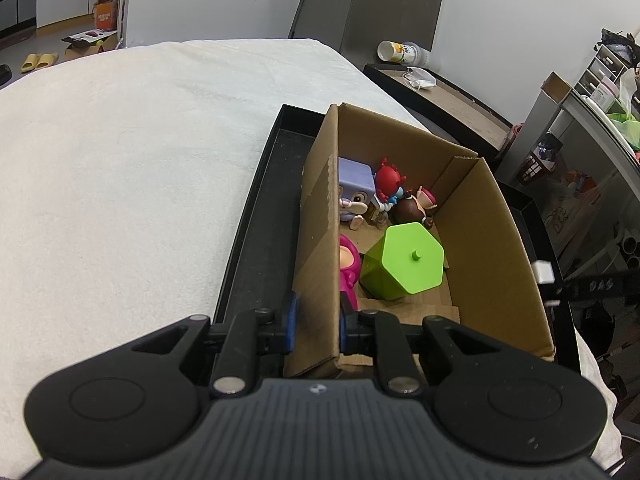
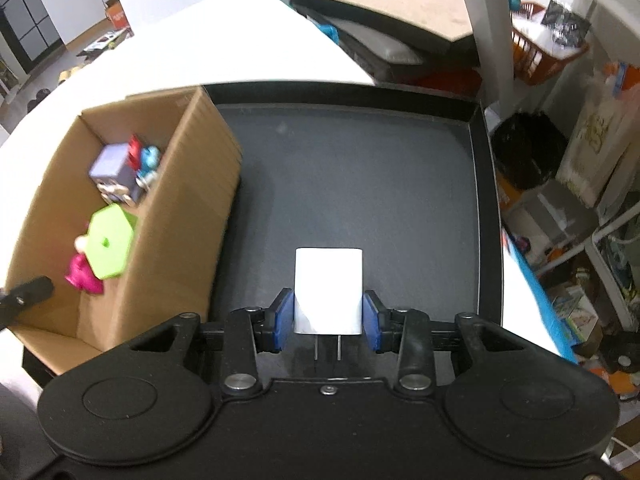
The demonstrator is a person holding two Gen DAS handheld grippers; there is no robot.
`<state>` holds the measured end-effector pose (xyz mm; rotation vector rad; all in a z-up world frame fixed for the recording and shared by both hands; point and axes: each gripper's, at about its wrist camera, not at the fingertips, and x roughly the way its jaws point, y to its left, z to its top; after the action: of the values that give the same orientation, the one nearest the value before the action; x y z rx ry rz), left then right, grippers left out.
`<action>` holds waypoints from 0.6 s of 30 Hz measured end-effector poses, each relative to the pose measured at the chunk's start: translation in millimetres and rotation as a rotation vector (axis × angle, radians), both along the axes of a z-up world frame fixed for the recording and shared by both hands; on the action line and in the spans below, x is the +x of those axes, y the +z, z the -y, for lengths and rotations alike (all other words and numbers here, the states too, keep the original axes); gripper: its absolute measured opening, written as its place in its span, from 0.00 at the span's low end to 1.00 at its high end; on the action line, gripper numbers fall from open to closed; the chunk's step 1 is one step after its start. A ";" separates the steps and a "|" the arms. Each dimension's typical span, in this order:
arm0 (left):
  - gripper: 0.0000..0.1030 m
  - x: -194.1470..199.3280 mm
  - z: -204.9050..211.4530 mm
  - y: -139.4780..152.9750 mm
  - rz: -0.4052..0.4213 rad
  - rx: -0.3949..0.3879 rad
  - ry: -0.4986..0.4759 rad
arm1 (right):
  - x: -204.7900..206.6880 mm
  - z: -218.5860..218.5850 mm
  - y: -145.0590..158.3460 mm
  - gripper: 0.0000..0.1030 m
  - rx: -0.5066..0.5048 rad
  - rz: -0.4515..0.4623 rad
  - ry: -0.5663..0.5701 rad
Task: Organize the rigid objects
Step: 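Carry the white charger into the box beside the green box and release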
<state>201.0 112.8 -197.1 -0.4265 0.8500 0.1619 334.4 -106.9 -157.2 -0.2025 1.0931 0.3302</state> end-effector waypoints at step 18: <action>0.18 0.0 -3.4 0.0 0.001 -0.014 0.005 | -3.3 -50.6 59.4 0.35 0.036 0.102 0.108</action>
<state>201.0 116.3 -197.1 -0.4420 0.8494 0.1598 331.1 -56.3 -97.8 -0.2446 0.9767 0.4307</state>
